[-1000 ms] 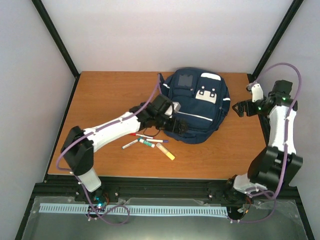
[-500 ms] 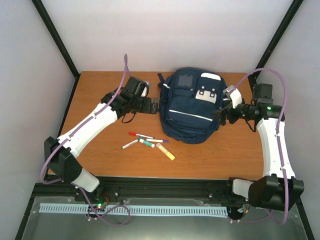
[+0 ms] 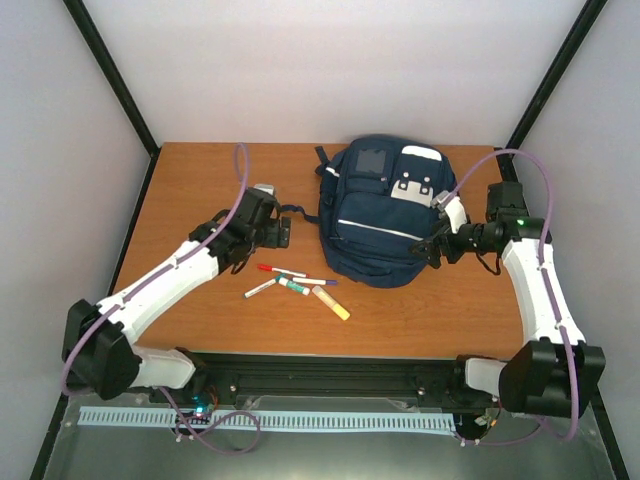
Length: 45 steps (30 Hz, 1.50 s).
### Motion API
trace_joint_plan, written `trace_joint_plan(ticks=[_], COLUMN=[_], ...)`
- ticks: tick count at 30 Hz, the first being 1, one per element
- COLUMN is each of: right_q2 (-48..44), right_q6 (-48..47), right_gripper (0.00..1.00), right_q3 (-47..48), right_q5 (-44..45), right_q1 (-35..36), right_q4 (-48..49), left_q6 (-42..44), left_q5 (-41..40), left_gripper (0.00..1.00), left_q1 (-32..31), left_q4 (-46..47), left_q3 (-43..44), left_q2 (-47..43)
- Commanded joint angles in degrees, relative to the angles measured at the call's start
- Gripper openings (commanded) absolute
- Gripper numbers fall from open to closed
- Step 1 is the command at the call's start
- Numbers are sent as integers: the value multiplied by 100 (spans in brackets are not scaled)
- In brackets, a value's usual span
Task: Pack the student bag
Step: Zip the student bag at the center of the board.
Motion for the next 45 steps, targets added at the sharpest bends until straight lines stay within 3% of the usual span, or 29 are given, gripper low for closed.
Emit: trace_joint_plan(ticks=[1, 4, 6, 10, 16, 21, 25, 28, 30, 32, 35, 40, 45], right_q2=[383, 809, 756, 482, 761, 521, 131, 137, 293, 601, 1121, 1804, 2903], right_q6=[-791, -1137, -351, 366, 378, 213, 699, 563, 407, 108, -195, -73, 913], right_gripper=[100, 100, 100, 100, 100, 100, 100, 100, 100, 100, 100, 94, 72], right_q3=[228, 734, 896, 1007, 1283, 1269, 1131, 1143, 1138, 1180, 1246, 1348, 2071], right_q5=[-827, -739, -217, 420, 80, 475, 1857, 3069, 3107, 2555, 2011, 2208, 2089], right_q1=[32, 27, 27, 28, 32, 50, 55, 57, 26, -9, -15, -109, -522], right_q4=[-703, -1233, -762, 212, 210, 182, 755, 1041, 1024, 620, 65, 380, 668], left_q6=[263, 589, 789, 1008, 941, 359, 65, 290, 553, 428, 420, -461, -1084], left_q5=[-1206, -871, -554, -890, -869, -1567, -1955, -2423, -2558, -2680, -1906, -89, 1117], left_gripper=[100, 100, 100, 100, 100, 100, 100, 100, 100, 100, 100, 100, 93], left_q1=[104, 137, 137, 137, 137, 137, 145, 145, 145, 152, 163, 163, 171], left_q4=[486, 435, 799, 1498, 1535, 1341, 1036, 636, 714, 858, 802, 623, 667], left_q3=[16, 220, 105, -340, -429, -368, -240, -27, -88, -231, -252, 287, 1099], left_q2=[480, 752, 564, -118, -781, -1054, -1067, -803, -755, -798, -788, -306, 864])
